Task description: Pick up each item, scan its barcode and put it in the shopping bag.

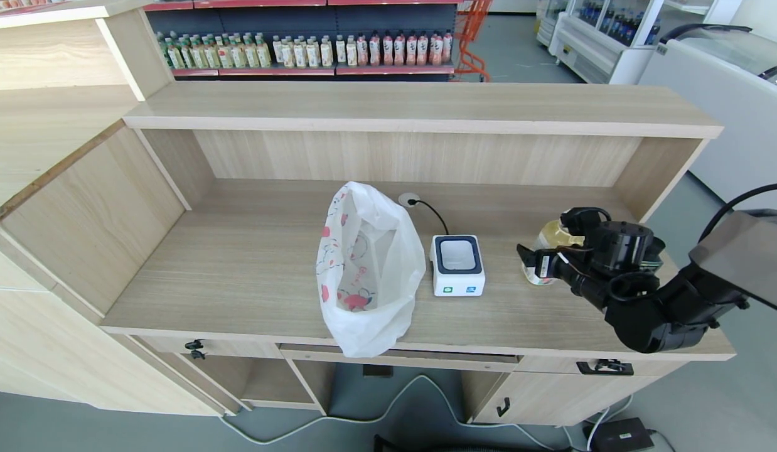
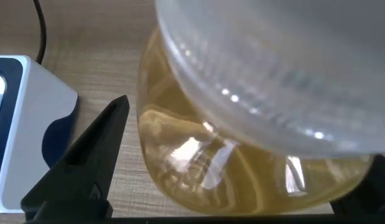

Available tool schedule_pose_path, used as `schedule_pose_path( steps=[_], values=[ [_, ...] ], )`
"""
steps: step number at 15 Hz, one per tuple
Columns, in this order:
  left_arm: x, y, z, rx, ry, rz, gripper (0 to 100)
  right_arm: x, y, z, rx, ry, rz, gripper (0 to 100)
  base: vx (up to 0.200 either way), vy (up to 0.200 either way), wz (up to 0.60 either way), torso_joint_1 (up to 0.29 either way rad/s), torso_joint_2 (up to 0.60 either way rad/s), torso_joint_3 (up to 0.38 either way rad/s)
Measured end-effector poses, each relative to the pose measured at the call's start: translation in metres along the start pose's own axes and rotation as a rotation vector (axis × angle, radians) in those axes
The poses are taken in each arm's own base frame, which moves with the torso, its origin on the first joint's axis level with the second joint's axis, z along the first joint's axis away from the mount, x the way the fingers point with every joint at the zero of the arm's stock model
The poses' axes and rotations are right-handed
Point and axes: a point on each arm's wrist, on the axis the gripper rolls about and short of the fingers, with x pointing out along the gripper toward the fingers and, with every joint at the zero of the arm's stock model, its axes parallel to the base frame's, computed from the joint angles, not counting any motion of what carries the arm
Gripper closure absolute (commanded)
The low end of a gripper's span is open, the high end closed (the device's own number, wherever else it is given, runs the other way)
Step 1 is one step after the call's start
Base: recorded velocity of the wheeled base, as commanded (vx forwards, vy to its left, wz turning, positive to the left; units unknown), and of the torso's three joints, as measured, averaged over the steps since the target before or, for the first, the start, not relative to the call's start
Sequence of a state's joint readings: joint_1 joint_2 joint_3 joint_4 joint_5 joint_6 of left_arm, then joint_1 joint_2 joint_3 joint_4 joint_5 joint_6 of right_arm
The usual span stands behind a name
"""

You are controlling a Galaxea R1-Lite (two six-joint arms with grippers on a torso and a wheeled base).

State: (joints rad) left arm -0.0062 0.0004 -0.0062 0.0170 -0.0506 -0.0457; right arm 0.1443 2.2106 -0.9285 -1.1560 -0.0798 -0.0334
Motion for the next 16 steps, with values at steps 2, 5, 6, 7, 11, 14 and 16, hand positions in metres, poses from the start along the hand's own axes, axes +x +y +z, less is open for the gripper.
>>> schedule_pose_path(
  steps=[2,5,6,7,11,14,16],
  values=[
    [0.000,0.000,0.000,0.000,0.000,0.000,0,0.000,0.000,0.000,-0.009,-0.033,0.074,100,0.000,0.000,0.00,0.000,0.00,0.000],
    [0.000,0.000,0.000,0.000,0.000,0.000,0,0.000,-0.006,-0.002,-0.052,-0.031,0.070,100,0.000,0.000,0.00,0.000,0.00,0.000],
    [0.000,0.000,0.000,0.000,0.000,0.000,0,0.001,-0.009,-0.002,-0.054,-0.030,0.064,100,0.000,0.000,0.00,0.000,0.00,0.000],
    [0.000,0.000,0.000,0.000,0.000,0.000,0,0.001,-0.012,-0.002,-0.055,-0.027,0.056,100,0.000,0.000,0.00,0.000,0.00,0.000],
    [0.000,0.000,0.000,0.000,0.000,0.000,0,-0.002,-0.024,-0.007,-0.103,-0.008,0.025,100,0.000,0.000,0.00,0.000,0.00,0.000],
    [0.000,0.000,0.000,0.000,0.000,0.000,0,-0.007,-0.029,-0.011,-0.114,0.011,0.018,100,0.000,0.000,0.00,0.000,0.00,0.000],
    [0.000,0.000,0.000,0.000,0.000,0.000,0,-0.010,-0.030,-0.006,-0.095,0.023,0.024,100,0.000,0.000,0.00,0.000,0.00,0.000]
  ],
)
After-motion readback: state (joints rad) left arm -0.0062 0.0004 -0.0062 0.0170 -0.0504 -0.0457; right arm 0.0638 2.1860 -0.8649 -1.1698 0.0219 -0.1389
